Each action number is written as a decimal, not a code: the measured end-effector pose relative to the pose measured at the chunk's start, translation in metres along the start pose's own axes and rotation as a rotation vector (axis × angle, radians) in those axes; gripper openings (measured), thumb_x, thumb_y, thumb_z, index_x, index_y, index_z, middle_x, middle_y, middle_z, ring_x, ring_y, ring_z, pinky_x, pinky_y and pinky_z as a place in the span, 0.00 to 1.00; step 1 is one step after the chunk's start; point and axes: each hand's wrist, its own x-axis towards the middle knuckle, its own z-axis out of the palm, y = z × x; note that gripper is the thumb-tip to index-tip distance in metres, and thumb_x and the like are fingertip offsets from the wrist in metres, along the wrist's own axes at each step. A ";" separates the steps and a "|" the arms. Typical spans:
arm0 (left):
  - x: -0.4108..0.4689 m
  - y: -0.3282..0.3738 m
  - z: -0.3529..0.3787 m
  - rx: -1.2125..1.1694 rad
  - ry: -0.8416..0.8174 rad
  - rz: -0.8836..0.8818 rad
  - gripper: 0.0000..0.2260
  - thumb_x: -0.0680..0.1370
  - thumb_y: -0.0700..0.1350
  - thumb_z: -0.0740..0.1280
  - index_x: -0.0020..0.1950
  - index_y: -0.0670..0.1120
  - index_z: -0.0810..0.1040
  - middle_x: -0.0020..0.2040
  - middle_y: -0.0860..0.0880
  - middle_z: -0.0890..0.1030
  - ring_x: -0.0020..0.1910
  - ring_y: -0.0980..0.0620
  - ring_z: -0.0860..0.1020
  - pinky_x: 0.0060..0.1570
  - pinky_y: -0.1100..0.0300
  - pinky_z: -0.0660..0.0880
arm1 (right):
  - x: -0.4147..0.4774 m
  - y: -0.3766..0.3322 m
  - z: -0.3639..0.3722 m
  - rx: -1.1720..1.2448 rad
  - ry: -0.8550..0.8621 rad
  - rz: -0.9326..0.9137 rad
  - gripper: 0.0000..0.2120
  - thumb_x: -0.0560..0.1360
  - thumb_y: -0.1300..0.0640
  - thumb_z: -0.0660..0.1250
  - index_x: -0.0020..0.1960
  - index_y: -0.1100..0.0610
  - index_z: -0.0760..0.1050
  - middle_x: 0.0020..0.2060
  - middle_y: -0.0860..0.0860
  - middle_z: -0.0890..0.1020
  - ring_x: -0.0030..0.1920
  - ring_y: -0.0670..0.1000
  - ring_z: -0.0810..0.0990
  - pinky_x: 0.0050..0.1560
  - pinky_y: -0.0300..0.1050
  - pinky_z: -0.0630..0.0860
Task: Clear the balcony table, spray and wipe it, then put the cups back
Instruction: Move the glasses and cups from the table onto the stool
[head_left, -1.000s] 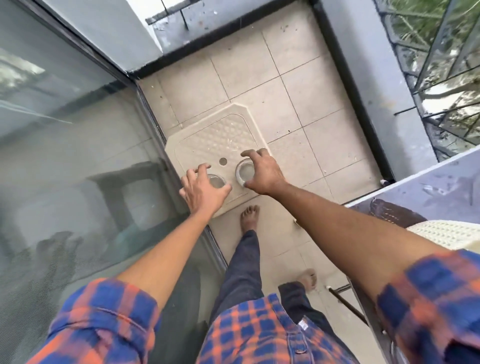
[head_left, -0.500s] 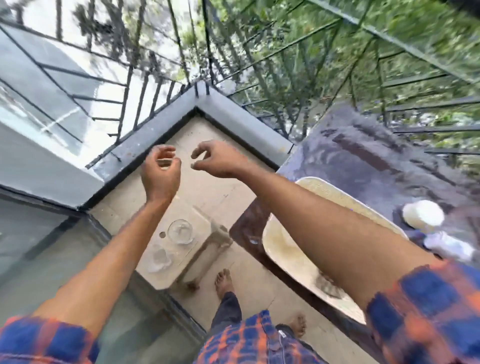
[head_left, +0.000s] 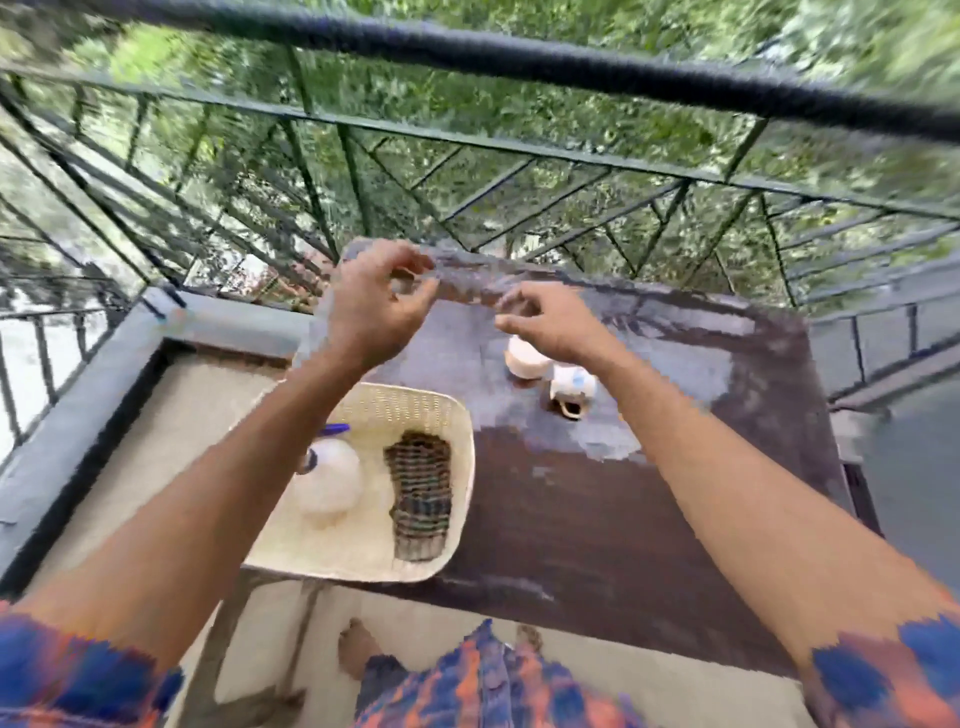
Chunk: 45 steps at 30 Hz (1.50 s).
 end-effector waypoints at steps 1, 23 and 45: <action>-0.002 0.010 0.015 -0.001 -0.039 0.020 0.07 0.73 0.44 0.69 0.49 0.44 0.83 0.44 0.48 0.83 0.43 0.51 0.81 0.43 0.66 0.74 | -0.010 0.027 -0.005 0.004 0.007 0.061 0.07 0.74 0.54 0.74 0.51 0.52 0.83 0.41 0.50 0.82 0.44 0.51 0.80 0.47 0.45 0.76; 0.028 -0.053 0.233 0.519 -0.921 -0.097 0.45 0.66 0.50 0.79 0.80 0.54 0.61 0.78 0.41 0.63 0.76 0.37 0.62 0.70 0.42 0.68 | 0.000 0.198 0.054 0.116 -0.084 0.347 0.42 0.60 0.63 0.78 0.73 0.53 0.71 0.66 0.56 0.75 0.66 0.57 0.73 0.65 0.46 0.71; 0.049 -0.002 0.110 0.243 -0.391 -0.403 0.35 0.61 0.54 0.79 0.67 0.47 0.77 0.63 0.41 0.72 0.57 0.45 0.75 0.63 0.51 0.75 | -0.001 0.113 0.003 0.322 0.271 0.191 0.34 0.54 0.43 0.77 0.60 0.40 0.77 0.57 0.45 0.79 0.55 0.51 0.78 0.57 0.52 0.78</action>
